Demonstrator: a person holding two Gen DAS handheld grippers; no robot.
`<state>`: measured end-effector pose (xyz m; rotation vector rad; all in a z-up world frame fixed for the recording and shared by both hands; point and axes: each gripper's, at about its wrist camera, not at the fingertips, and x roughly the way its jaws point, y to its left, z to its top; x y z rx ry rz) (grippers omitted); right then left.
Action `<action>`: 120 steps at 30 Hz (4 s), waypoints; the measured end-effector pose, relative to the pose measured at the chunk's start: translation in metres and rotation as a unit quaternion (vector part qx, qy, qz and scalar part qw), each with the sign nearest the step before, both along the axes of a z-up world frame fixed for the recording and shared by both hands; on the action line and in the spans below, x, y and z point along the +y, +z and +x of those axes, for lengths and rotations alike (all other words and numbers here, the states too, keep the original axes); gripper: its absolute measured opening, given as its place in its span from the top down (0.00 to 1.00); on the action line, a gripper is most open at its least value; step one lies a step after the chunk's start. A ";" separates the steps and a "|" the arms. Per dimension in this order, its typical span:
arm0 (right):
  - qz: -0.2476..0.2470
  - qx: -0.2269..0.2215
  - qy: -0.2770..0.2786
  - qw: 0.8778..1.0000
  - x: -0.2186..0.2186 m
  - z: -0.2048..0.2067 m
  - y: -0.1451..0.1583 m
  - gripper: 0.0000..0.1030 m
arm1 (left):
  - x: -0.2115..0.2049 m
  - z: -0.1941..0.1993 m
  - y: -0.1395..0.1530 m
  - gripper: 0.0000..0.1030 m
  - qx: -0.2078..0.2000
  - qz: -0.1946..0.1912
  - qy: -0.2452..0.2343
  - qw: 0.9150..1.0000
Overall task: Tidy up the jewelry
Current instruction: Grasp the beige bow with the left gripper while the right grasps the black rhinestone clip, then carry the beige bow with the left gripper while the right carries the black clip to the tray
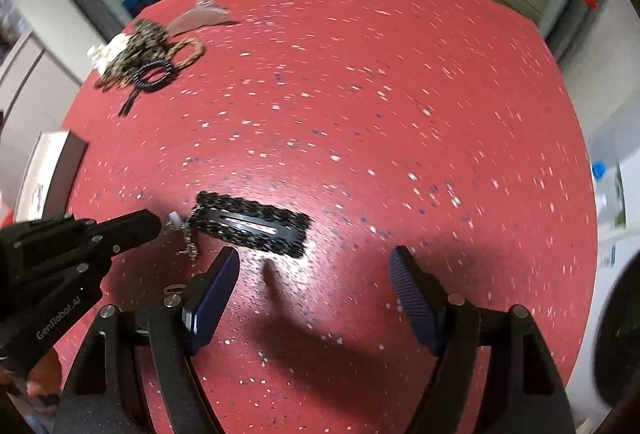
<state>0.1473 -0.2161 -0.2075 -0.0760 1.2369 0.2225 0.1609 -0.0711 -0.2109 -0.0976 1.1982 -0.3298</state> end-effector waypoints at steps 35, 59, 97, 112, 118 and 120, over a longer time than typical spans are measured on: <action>-0.051 -0.010 0.205 0.977 0.058 0.015 -0.023 0.22 | 0.044 -0.042 -0.011 0.99 0.022 0.045 0.030 0.998; 0.053 0.022 0.011 0.998 -0.008 0.004 -0.006 0.58 | -0.010 -0.038 -0.001 0.01 -0.029 0.041 -0.068 0.996; 0.132 0.067 -0.115 0.982 -0.026 -0.069 0.051 0.58 | 0.022 -0.055 0.043 0.91 0.013 -0.005 -0.010 1.000; 0.137 0.070 -0.095 0.983 0.025 -0.099 0.093 0.58 | 0.106 -0.126 0.100 0.91 0.017 -0.002 0.060 0.998; 0.139 0.072 -0.087 0.984 0.042 -0.103 0.103 0.58 | 0.132 -0.140 0.109 0.91 0.018 -0.003 0.085 0.996; 0.139 0.072 -0.082 0.984 0.049 -0.103 0.106 0.58 | 0.143 -0.144 0.111 0.91 0.017 -0.005 0.096 0.995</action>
